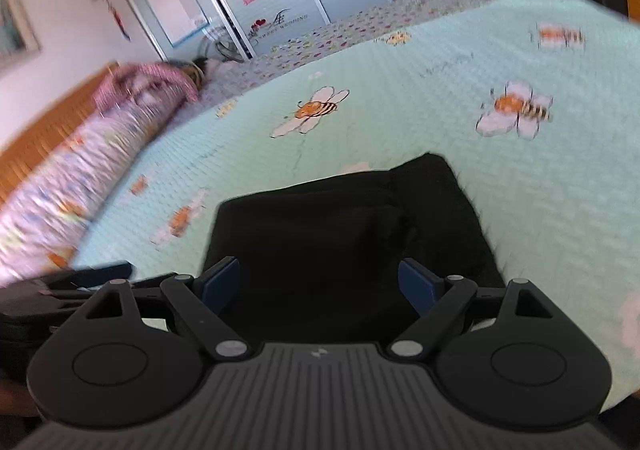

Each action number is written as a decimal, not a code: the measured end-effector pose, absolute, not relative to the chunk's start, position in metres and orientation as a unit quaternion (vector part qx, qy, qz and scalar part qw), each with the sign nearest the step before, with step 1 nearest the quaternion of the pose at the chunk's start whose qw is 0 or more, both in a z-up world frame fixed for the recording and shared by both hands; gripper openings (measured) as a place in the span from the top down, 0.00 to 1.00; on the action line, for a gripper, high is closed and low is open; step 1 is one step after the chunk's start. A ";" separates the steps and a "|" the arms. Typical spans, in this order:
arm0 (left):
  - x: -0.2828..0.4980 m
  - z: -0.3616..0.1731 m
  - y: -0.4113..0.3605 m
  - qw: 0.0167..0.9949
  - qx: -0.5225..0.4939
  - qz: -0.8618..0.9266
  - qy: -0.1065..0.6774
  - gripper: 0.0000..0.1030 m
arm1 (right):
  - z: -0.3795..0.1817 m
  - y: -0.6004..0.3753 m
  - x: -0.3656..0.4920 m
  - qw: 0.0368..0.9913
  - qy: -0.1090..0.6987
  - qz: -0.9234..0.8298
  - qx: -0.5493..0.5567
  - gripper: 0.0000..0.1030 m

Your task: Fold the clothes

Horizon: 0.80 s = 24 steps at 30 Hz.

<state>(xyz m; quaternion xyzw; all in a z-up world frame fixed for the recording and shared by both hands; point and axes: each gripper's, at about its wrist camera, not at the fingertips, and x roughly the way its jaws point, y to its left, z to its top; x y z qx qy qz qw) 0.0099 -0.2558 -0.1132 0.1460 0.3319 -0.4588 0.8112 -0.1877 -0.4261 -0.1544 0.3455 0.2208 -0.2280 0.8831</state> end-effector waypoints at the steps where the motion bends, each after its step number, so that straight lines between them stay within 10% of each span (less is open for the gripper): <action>1: 0.018 -0.113 -0.252 0.808 0.127 -0.461 0.345 0.17 | -0.157 -0.432 -0.196 0.876 0.211 -0.223 0.371 0.16; 11: 0.127 -0.145 -0.210 0.747 -0.090 -0.443 0.489 0.17 | -0.211 -0.486 -0.273 0.760 0.130 -0.223 0.596 0.16; 24: 0.137 -0.164 -0.257 0.738 -0.023 -0.429 0.520 0.18 | -0.239 -0.503 -0.273 0.718 0.126 -0.250 0.637 0.16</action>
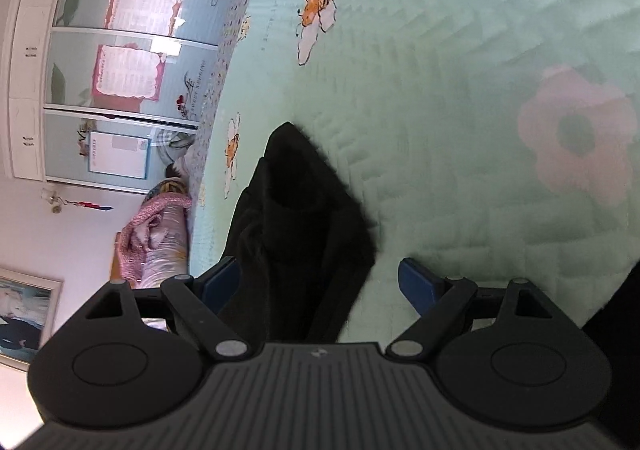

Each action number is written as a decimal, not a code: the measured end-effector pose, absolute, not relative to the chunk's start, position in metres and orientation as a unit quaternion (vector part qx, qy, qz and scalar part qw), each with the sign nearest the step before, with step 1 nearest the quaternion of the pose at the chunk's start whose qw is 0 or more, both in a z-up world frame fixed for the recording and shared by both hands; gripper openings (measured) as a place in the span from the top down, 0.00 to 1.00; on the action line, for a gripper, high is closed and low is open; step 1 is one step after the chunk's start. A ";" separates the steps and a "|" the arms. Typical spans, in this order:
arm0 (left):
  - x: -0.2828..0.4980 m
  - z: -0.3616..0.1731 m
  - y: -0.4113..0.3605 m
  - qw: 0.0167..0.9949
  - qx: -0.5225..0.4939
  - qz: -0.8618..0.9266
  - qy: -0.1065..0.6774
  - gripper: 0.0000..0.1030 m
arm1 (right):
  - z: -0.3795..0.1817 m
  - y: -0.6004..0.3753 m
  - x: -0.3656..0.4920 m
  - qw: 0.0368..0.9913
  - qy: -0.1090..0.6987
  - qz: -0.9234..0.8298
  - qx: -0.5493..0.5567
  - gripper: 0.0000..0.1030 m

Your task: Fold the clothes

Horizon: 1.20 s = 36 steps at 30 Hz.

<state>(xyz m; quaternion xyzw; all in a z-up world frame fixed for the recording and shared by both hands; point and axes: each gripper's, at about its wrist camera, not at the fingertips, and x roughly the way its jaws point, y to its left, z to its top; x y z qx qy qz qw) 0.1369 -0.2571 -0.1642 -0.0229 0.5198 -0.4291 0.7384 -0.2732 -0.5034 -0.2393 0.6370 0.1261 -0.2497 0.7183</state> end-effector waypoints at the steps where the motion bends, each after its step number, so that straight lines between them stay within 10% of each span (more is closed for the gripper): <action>1: 0.127 -0.155 -0.261 0.759 0.010 -0.420 0.497 0.18 | -0.224 -0.499 -0.269 0.739 0.133 -0.263 0.606 0.16; 14: -0.006 -0.088 -0.300 0.851 0.190 -0.372 0.319 0.17 | -0.096 -0.435 -0.132 0.823 0.284 -0.368 0.327 0.16; 36: -0.029 -0.073 -0.271 0.861 0.185 -0.354 0.314 0.17 | -0.071 -0.385 -0.139 0.852 0.283 -0.376 0.229 0.16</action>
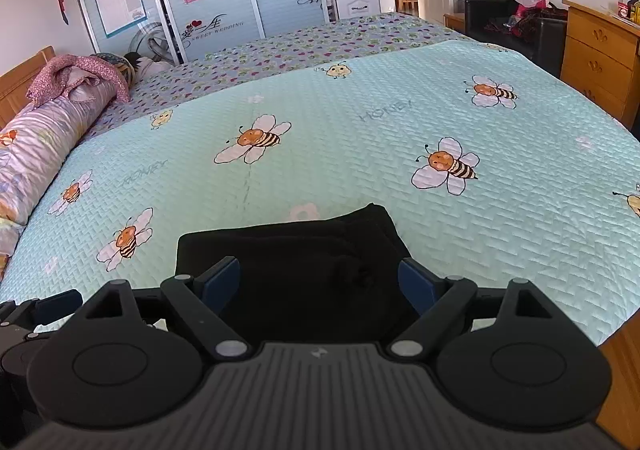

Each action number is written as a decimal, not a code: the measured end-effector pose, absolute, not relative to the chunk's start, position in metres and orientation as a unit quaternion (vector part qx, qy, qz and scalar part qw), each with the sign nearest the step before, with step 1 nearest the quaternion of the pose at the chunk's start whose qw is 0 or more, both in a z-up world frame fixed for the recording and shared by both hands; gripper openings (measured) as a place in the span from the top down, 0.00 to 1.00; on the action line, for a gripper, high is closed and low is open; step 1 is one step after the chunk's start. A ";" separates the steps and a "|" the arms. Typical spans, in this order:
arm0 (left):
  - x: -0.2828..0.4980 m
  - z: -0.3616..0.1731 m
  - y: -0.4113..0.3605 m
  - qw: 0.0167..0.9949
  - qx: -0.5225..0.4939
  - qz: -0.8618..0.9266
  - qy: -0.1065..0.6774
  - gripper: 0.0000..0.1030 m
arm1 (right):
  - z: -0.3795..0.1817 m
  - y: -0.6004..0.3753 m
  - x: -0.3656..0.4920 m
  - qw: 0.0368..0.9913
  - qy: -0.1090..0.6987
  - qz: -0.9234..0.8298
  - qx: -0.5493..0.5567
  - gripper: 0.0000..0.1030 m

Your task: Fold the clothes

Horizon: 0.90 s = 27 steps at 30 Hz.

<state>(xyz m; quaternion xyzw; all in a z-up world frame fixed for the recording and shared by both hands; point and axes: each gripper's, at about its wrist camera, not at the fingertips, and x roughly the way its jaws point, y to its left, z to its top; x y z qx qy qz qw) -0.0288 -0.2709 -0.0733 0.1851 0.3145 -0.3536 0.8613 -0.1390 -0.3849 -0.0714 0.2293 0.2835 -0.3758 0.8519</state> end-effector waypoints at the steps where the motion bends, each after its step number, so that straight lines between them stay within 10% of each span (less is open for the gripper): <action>1: -0.028 -0.075 -0.270 0.861 0.186 -0.353 0.317 0.17 | -0.073 -0.385 -0.139 0.851 0.286 -0.377 0.227 0.16; 27: -0.018 -0.120 -0.282 0.835 0.207 -0.352 0.370 0.17 | -0.127 -0.394 -0.132 0.833 0.339 -0.364 0.242 0.16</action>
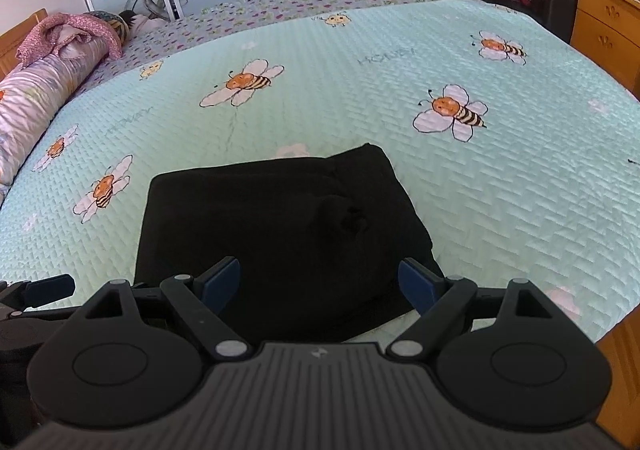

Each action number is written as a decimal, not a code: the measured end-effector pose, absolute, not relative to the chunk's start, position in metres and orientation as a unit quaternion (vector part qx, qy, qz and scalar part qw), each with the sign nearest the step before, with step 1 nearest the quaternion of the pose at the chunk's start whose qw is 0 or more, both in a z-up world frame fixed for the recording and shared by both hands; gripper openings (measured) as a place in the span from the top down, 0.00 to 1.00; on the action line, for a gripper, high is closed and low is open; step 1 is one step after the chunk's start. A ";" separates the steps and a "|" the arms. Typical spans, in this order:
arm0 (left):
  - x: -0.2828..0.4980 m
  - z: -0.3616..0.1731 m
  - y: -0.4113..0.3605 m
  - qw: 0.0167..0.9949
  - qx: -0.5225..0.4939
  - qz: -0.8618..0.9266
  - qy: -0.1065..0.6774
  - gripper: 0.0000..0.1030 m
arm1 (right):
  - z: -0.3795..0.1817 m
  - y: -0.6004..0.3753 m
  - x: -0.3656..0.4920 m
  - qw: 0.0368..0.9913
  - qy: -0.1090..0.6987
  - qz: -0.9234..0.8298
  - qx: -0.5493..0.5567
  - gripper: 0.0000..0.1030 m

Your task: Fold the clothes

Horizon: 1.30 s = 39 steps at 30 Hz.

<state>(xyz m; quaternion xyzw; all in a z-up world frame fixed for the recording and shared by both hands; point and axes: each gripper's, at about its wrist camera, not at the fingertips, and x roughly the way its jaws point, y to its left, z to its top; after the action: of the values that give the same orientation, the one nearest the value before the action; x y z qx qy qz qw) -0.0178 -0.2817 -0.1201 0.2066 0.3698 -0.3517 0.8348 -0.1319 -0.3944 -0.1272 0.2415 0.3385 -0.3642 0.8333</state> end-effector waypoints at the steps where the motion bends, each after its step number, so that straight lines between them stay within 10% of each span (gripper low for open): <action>1: -0.017 -0.122 -0.282 0.834 0.207 -0.351 0.371 0.17 | -0.128 -0.396 -0.131 0.832 0.340 -0.365 0.243 0.16; 13: 0.008 -0.130 -0.278 0.823 0.185 -0.369 0.390 0.17 | -0.142 -0.414 -0.137 0.830 0.337 -0.351 0.273 0.16; 32: 0.169 -0.208 -0.268 0.638 -0.099 -0.466 0.605 0.17 | -0.256 -0.523 -0.265 0.703 0.146 -0.195 0.668 0.16; 39: 0.190 -0.227 -0.295 0.577 -0.148 -0.490 0.636 0.00 | -0.260 -0.542 -0.242 0.695 0.157 -0.177 0.680 0.13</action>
<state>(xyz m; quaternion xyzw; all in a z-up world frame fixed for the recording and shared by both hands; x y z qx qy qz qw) 0.1905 -0.2952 -0.2272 -0.1480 0.6365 -0.4905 0.5766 -0.2417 -0.5416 -0.2604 0.6795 0.1566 -0.1768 0.6946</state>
